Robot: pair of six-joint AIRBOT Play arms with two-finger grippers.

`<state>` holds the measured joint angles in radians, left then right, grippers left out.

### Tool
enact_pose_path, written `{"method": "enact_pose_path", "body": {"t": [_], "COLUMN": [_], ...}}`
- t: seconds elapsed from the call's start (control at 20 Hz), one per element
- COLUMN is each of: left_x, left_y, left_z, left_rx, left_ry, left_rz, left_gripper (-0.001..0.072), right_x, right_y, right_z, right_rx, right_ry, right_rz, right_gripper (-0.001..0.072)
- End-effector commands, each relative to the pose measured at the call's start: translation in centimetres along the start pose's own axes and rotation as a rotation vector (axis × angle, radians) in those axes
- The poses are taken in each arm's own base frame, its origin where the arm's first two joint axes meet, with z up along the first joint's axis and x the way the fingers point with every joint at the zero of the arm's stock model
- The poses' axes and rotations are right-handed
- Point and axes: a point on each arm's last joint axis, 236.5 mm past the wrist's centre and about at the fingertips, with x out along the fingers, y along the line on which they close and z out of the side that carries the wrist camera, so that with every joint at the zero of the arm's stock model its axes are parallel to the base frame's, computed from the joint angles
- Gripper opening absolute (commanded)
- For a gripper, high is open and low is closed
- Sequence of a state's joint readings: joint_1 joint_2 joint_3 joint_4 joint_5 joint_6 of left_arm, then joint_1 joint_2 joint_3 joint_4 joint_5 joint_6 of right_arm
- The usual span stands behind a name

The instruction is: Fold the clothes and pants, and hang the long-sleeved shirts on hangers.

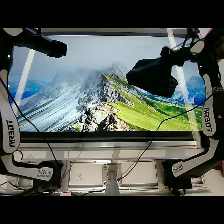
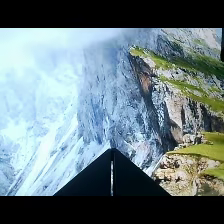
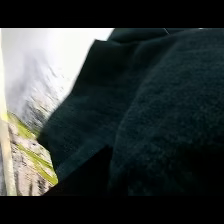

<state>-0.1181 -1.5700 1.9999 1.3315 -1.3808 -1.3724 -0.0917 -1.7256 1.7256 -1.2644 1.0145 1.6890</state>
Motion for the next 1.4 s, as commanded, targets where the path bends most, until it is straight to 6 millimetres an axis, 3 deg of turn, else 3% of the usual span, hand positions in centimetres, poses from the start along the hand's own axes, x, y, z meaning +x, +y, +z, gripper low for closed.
{"method": "enact_pose_path", "body": {"t": [0.0, 0.25, 0.3, 0.35, 0.4, 0.45, 0.7, 0.75, 0.8, 0.95, 1.1, 1.15, 1.2, 1.25, 1.35], "left_x": [0.0, 0.0, 0.0, 0.0, 0.0, 0.1, 0.1, 0.1, 0.1, 0.1, 0.1, 0.1, 0.1, 0.1, 0.1], "left_y": [0.1, 0.0, 0.0, 0.1, 0.0, 0.0, 0.0, 0.1, 0.1, 0.1, 0.0, 0.0, 0.0, 0.0, 0.1], "left_z": [0.0, -0.1, -0.1, -0.1, -0.1, -0.1, -0.1, -0.1, -0.1, -0.1, -0.1, -0.1, -0.1, -0.1, 0.0], "left_rx": [0.000, 0.000, 0.000, -0.001, -0.001, -0.001, 0.000, -0.001, 0.002, 0.002, 0.002, 0.002, 0.002, 0.002, 0.003], "left_ry": [0.001, 0.002, 0.002, 0.002, 0.002, 0.003, 0.003, 0.003, 0.003, 0.003, 0.003, 0.003, 0.003, 0.003, 0.002], "left_rz": [0.001, 0.000, 0.000, 0.000, 0.000, 0.000, 0.000, 0.001, 0.001, 0.001, 0.000, 0.000, 0.000, 0.000, 0.001], "left_gripper": [0.0023, 0.0023, 0.0022, 0.0023, 0.0023, 0.0023, 0.0023, 0.0023, 0.0023, 0.0022, 0.0023, 0.0023, 0.0023, 0.0023, 0.0023], "right_x": [1.8, -0.5, -0.9, -1.3, -1.5, -1.8, -2.7, -3.2, -4.0, -9.1, -15.8, -18.1, -20.0, -21.4, -22.1], "right_y": [-5.7, -11.1, -12.0, -12.7, -13.3, -13.8, -15.8, -16.2, -16.5, -18.5, -21.0, -22.2, -23.0, -23.6, -23.4], "right_z": [-6.1, -8.3, -8.6, -8.8, -9.0, -9.2, -9.3, -8.9, -8.4, -5.7, -4.2, -4.2, -4.2, -4.7, -6.5], "right_rx": [0.060, 0.129, 0.154, 0.166, 0.174, 0.177, 0.135, 0.110, 0.085, 0.094, 0.110, 0.135, 0.158, 0.163, 0.166], "right_ry": [0.196, 0.305, 0.320, 0.335, 0.342, 0.351, 0.371, 0.360, 0.344, 0.223, 0.113, 0.081, 0.050, 0.028, 0.000], "right_rz": [-0.123, -0.250, -0.269, -0.279, -0.289, -0.299, -0.337, -0.332, -0.329, -0.346, -0.400, -0.424, -0.436, -0.428, -0.336], "right_gripper": [0.0051, 0.0068, 0.0224, 0.0505, 0.0676, 0.0678, 0.0654, 0.0500, 0.0404, 0.0299, 0.0282, 0.0142, 0.0049, 0.0051, 0.0050]}}
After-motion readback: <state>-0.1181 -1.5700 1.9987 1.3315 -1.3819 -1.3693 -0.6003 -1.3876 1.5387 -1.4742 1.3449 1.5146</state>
